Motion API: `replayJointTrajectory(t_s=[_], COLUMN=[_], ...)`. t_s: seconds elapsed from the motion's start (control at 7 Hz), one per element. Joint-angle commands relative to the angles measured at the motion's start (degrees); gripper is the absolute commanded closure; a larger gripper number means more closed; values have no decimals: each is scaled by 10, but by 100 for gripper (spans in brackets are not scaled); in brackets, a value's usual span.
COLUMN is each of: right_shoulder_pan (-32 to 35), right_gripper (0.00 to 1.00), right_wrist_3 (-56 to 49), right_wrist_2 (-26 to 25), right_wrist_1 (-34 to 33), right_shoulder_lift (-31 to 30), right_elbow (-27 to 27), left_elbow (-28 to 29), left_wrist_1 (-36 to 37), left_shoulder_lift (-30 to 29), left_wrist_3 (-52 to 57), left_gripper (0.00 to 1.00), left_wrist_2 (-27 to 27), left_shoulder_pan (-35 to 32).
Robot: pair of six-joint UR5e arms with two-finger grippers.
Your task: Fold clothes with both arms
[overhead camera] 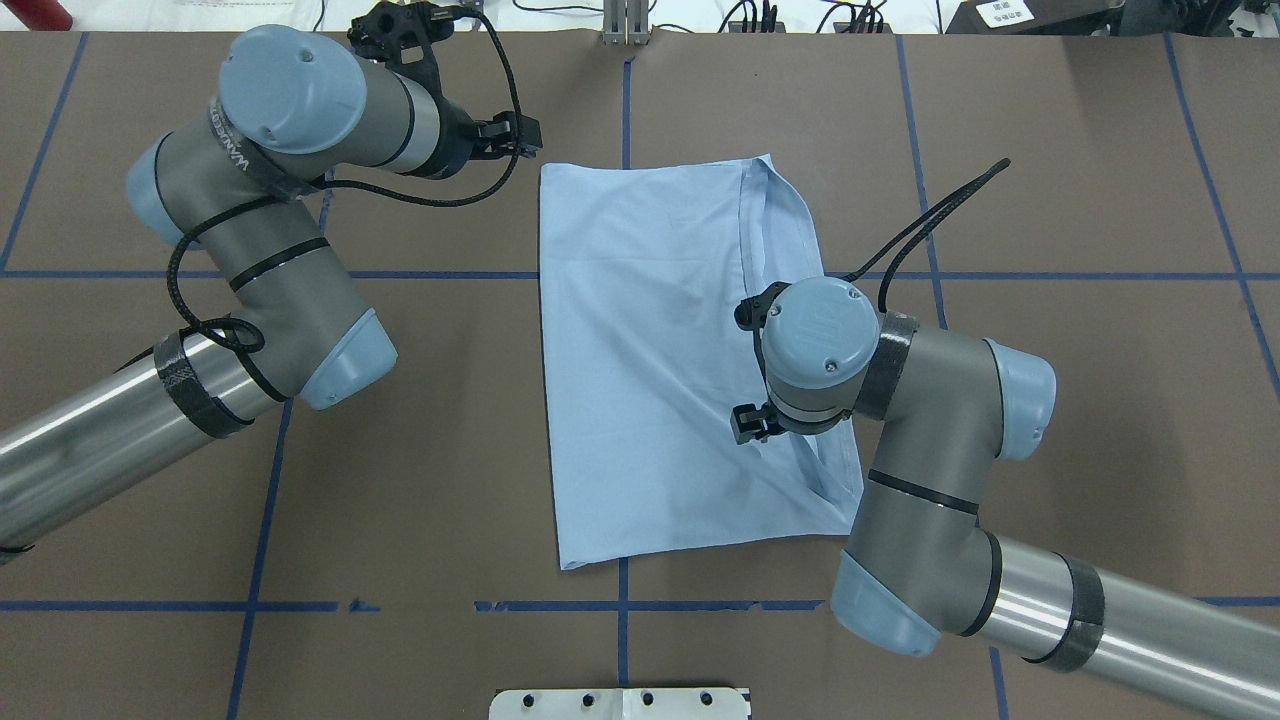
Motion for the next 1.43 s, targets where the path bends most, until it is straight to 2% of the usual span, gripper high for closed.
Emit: replayJointTrajectory(t_s=[0.0,0.14,0.29,0.43,0.86,1.0,1.29], right_shoulder_pan=[11,11,11,11,21,25,26], right_gripper=[22,34,40,51,78,84,88], right_wrist_3=[-15,-16,-13,-13,-17,-18,-18], right_wrist_2=[17,19,21,26,52,62,66], right_wrist_1=[0,1,29,50,51,51,51], right_shoulder_lift=[2,4,4,5,3,3,3], right_elbow=[-14,-29,-41,-49,-49,-48,-47], left_elbow=[-3,-3,-3,-3,-3,-3,-3], left_wrist_1=[0,-1,-1,-1,-1,-1,-1], left_shoulder_lift=[-1,-1,-1,-1,-1,-1,-1], left_wrist_3=[0,0,0,0,0,0,0], left_gripper=[0,0,0,0,0,0,0], left_wrist_2=[0,0,0,0,0,0,0], left_shoulder_pan=[0,0,0,-1,-1,-1,0])
